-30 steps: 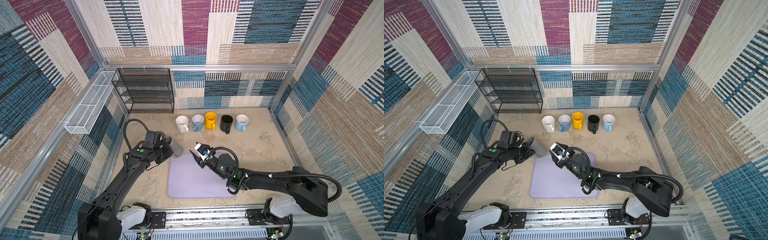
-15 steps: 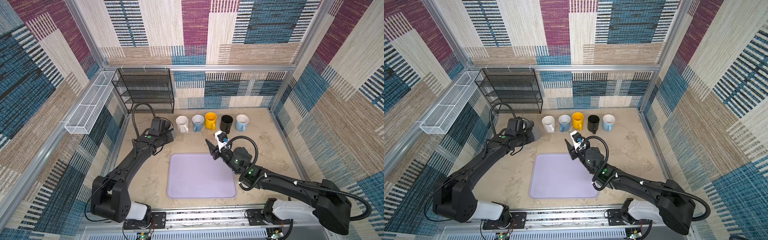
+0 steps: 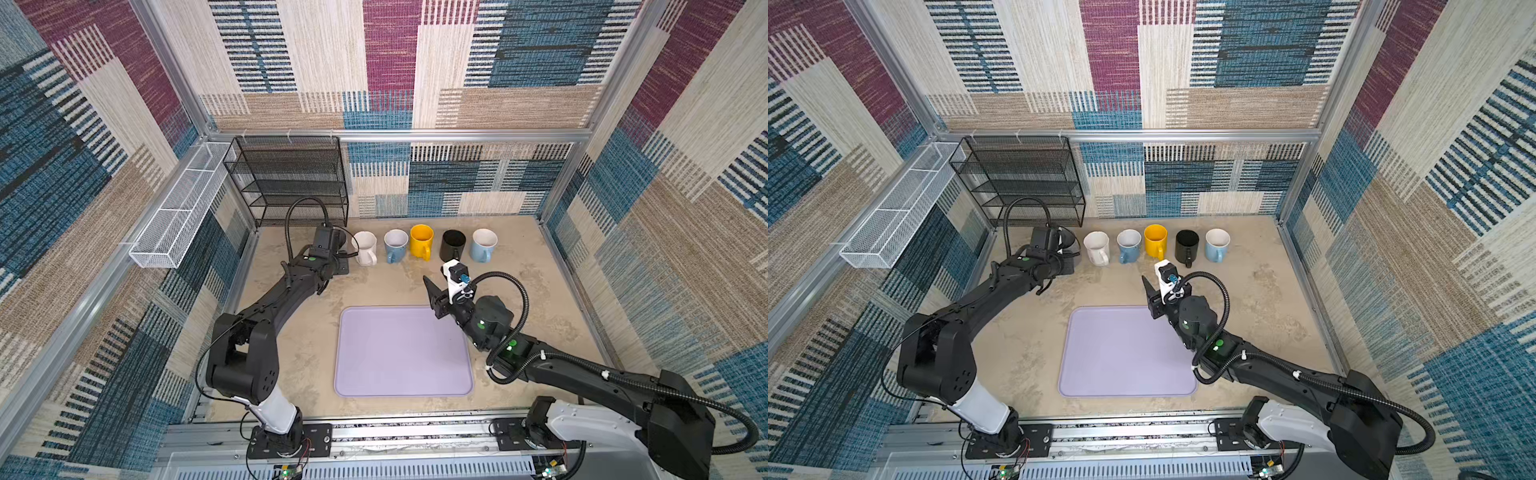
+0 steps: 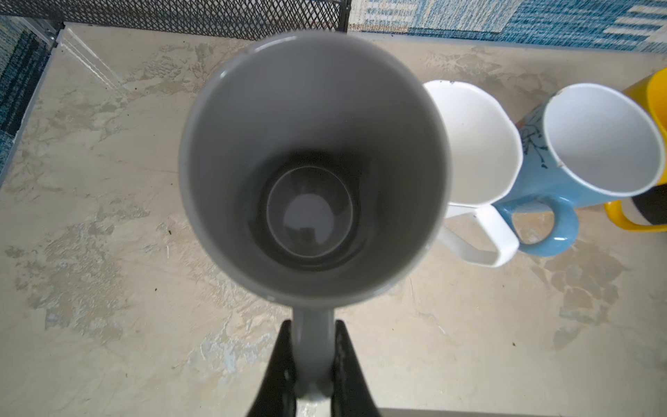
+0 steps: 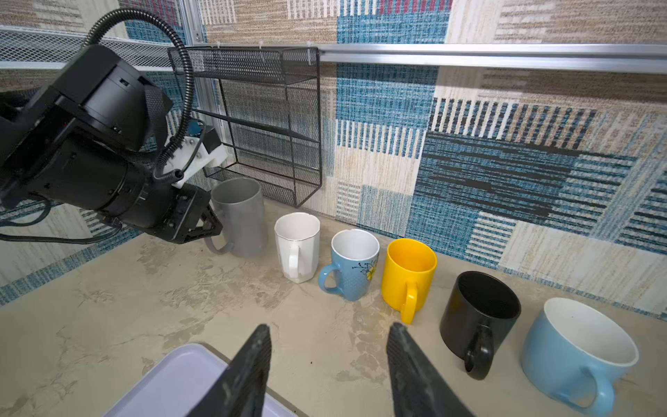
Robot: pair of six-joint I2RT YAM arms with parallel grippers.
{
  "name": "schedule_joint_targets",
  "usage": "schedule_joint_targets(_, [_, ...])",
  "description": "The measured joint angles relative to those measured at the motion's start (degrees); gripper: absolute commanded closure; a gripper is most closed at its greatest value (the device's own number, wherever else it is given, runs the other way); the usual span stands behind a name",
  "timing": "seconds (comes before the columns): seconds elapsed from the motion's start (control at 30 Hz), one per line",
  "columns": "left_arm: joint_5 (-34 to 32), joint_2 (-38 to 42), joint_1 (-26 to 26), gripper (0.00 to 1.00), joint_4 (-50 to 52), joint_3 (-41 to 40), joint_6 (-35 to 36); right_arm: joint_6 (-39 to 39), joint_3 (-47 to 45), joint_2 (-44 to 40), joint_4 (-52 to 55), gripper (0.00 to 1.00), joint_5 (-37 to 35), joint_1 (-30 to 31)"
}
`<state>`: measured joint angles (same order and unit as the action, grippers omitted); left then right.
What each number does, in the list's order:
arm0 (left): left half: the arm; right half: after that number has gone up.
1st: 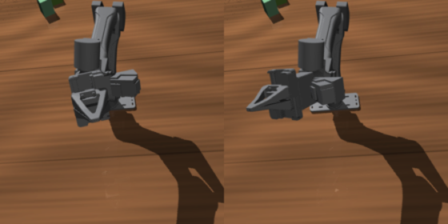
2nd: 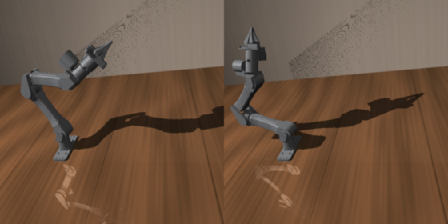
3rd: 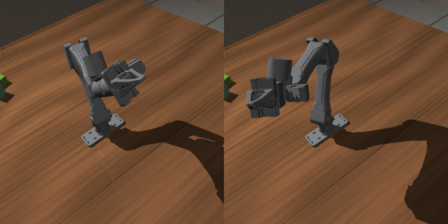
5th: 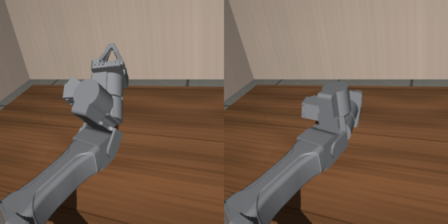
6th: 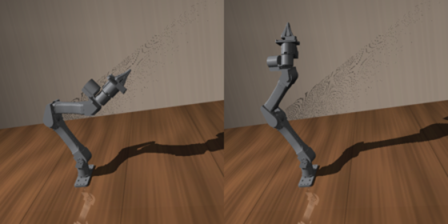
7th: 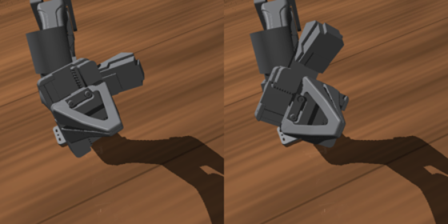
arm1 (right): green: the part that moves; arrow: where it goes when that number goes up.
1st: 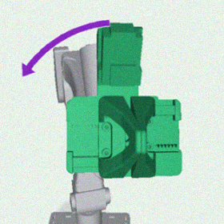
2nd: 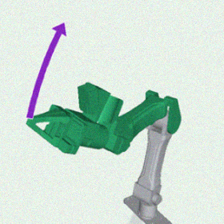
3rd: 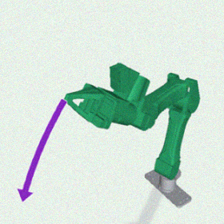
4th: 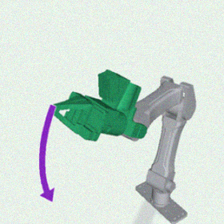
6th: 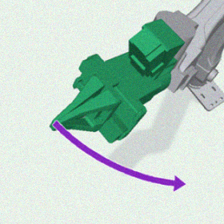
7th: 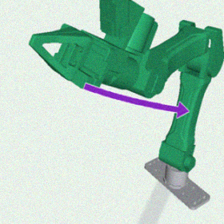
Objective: Turn the mug right side up
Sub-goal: Place the mug at the top-left of the table.
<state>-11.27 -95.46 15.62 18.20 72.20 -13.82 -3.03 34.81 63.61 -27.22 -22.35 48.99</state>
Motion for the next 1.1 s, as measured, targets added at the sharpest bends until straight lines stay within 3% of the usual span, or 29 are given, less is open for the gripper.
schedule_joint_targets(0.37, [-1.0,-7.2,-0.1,1.0,-3.2,3.4,1.5,1.6,-1.2,-2.2,1.8,0.45,-1.0,-0.2])
schedule_joint_targets(1.1, [-1.8,-11.4,-0.1,1.0,-6.8,2.7,0.2,3.4,-0.8,-0.8,4.3,0.41,-2.1,-0.6])
